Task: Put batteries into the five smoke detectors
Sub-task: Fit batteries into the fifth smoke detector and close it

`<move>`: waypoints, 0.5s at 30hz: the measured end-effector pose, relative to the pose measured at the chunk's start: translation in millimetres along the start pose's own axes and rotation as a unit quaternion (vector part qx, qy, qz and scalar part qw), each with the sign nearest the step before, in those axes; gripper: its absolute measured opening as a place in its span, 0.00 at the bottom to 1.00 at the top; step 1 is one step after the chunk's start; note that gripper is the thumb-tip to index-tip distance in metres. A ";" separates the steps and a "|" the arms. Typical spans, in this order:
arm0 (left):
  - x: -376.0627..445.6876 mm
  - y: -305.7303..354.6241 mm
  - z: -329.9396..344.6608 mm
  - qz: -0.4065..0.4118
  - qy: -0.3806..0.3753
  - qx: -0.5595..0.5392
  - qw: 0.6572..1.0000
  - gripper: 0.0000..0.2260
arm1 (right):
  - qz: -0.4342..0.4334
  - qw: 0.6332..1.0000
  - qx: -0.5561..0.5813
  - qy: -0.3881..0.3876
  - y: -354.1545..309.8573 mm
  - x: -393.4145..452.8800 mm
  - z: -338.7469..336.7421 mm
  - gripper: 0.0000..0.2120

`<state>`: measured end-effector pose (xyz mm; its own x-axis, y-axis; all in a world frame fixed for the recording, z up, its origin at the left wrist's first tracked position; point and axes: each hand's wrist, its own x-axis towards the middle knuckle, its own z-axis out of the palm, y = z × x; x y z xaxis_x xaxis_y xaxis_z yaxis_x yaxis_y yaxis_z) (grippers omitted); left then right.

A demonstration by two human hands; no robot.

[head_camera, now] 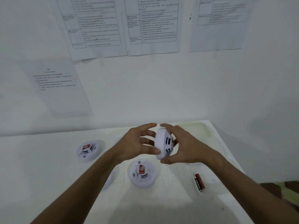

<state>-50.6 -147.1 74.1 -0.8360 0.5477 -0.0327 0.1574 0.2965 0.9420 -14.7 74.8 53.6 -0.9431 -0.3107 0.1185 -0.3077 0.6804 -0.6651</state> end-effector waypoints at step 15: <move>-17.1 -17.9 3.9 0.008 -0.045 0.063 0.997 0.36 | 0.007 0.960 0.278 -0.037 16.8 -17.9 10.7 0.44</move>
<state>-37.1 -158.7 56.5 -0.7834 0.6192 -0.0530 0.2399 0.3801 0.8933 -1.6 84.7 32.5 -0.9286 -0.3650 0.0675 -0.1608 0.2316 -0.9594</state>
